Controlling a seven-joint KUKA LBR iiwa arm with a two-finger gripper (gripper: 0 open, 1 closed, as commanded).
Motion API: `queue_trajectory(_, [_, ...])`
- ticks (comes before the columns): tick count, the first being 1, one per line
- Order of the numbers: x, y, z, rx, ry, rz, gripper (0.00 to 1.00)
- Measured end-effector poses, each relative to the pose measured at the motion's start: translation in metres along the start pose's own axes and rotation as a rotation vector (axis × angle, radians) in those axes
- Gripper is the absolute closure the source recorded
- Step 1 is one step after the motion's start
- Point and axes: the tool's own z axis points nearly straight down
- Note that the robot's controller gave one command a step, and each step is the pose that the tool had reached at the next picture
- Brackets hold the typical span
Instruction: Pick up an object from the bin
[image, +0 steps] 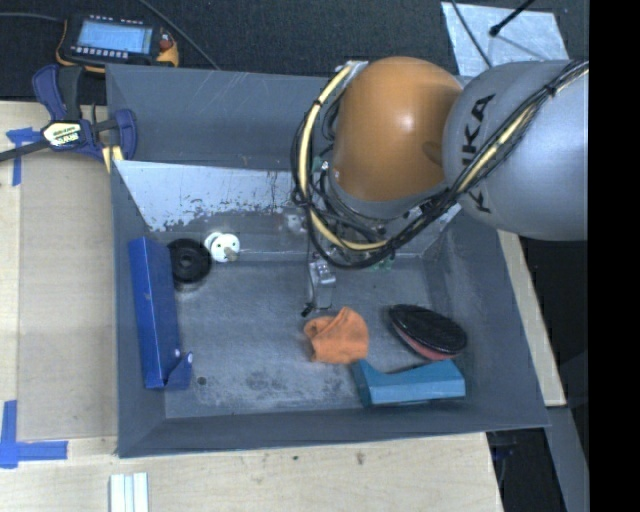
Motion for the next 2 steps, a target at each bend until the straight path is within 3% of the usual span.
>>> queue_trajectory(1, [0.033, -0.045, 0.039, 0.006, 0.001, 0.012, 0.0])
queue_trajectory(2, [0.039, -0.052, 0.063, 0.005, 0.013, -0.083, 0.0])
